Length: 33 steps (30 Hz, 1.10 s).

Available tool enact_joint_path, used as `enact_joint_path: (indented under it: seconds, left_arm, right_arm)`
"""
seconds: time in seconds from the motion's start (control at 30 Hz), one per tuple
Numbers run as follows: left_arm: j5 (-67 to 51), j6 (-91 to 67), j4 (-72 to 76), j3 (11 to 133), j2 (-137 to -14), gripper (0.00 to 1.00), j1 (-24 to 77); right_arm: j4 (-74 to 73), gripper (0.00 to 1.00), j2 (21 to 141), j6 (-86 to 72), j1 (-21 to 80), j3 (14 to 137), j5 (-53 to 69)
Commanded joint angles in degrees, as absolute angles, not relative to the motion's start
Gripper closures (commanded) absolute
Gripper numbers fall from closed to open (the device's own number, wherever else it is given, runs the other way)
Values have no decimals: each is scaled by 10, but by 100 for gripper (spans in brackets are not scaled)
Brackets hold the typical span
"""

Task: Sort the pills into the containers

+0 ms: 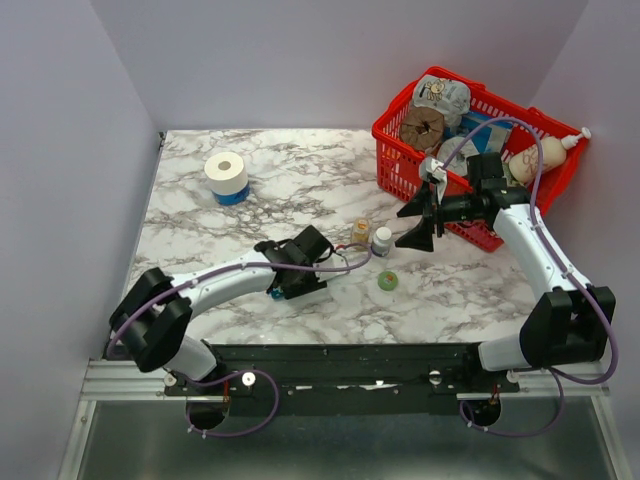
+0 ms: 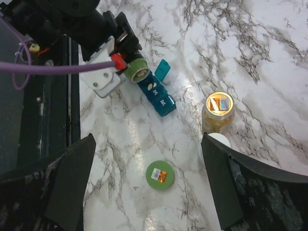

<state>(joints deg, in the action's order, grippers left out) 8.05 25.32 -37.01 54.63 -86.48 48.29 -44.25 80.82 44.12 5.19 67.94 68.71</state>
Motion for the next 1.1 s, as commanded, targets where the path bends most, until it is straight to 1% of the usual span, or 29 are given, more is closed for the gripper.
enact_joint_path:
  seconds: [0.0, 0.17, 0.23, 0.3, 0.33, 0.4, 0.5, 0.53, 0.57, 0.6, 0.63, 0.7, 0.77, 0.8, 0.83, 0.87, 0.9, 0.93, 1.07]
  left_arm:
    - [29, 238, -231, 463, -780, 100, 468]
    - [1, 207, -66, 366, -661, 100, 454]
    - [-32, 195, 18, 314, -605, 100, 453]
    - [-49, 177, 65, 270, -571, 100, 452]
    - [-75, 171, 121, 254, -541, 100, 452]
    - [-90, 143, 175, 213, -516, 100, 452]
    - [-123, 133, 243, 182, -482, 100, 452]
    - [-128, 121, 272, 176, -467, 100, 452]
    - [-141, 119, 282, 172, -459, 100, 452]
    - [-145, 118, 288, 167, -452, 100, 452]
    - [-145, 113, 306, 164, -435, 100, 452]
    - [-146, 100, 322, 156, -418, 100, 452]
    - [-144, 87, 346, 148, -392, 100, 452]
    - [-141, 81, 353, 141, -385, 100, 451]
    - [-140, 76, 367, 136, -370, 100, 451]
    - [-139, 70, 369, 133, -361, 100, 451]
    - [-135, 64, 368, 129, -354, 100, 451]
    - [-131, 64, 360, 129, -338, 100, 451]
    - [-108, 78, 312, 132, -290, 100, 451]
  right_arm:
    - [-468, 0, 813, 495, 49, 684, 712]
    - [-504, 0, 801, 595, 49, 667, 726]
    - [-526, 0, 788, 660, 48, 659, 740]
    - [-532, 0, 776, 700, 49, 636, 750]
    - [-527, 0, 761, 722, 49, 627, 755]
    - [-484, 0, 742, 726, 48, 596, 754]
    - [-407, 0, 717, 650, 50, 576, 737]
    - [-416, 0, 722, 636, 49, 584, 730]
    - [-443, 0, 745, 661, 49, 603, 730]
    - [-541, 0, 764, 703, 54, 625, 731]
    - [-597, 0, 782, 786, 59, 674, 724]
    - [-705, 0, 813, 862, 76, 693, 715]
    - [-677, 0, 799, 869, 90, 644, 671]
    - [-599, 0, 775, 857, 117, 610, 638]
    - [-556, 0, 761, 846, 134, 581, 553]
    - [-520, 0, 752, 838, 154, 527, 510]
    - [-462, 0, 747, 835, 183, 508, 476]
    - [-441, 0, 747, 829, 196, 498, 429]
    - [-413, 0, 794, 796, 232, 517, 374]
